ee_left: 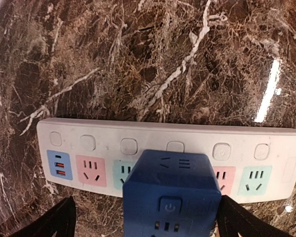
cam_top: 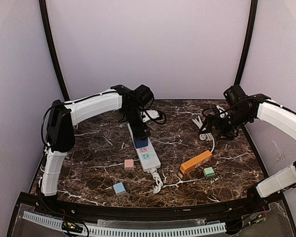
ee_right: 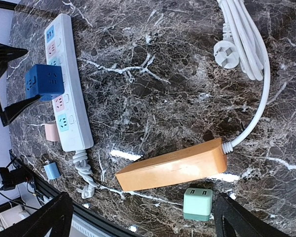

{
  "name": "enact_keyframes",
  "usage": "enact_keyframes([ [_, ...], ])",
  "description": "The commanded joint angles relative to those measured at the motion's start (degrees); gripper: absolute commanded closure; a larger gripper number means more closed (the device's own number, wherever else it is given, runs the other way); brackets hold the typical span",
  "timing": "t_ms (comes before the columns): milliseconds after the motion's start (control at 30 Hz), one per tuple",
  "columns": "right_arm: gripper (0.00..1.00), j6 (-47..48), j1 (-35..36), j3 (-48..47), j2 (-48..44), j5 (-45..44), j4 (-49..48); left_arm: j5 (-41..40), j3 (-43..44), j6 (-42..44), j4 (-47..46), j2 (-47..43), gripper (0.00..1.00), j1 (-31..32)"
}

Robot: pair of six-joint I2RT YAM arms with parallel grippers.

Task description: Insert the plug

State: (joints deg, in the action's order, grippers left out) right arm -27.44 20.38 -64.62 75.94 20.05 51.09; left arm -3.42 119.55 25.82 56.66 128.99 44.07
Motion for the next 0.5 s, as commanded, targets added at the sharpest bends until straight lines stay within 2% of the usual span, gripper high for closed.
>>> enact_keyframes([
  [0,0.01,1.8,0.4,-1.5,0.3,-1.5,-1.5,1.5,1.2,-0.7,2.1,-8.3,0.01,-0.3],
  [300,0.01,2.4,0.4,-0.3,-2.9,-3.3,-4.0,-4.9,0.0,-5.3,3.1,-19.0,0.01,-0.3],
  [467,0.01,1.2,0.4,1.7,-5.2,-4.8,-5.3,-11.0,-2.6,-8.7,3.1,-24.4,0.01,-0.3],
])
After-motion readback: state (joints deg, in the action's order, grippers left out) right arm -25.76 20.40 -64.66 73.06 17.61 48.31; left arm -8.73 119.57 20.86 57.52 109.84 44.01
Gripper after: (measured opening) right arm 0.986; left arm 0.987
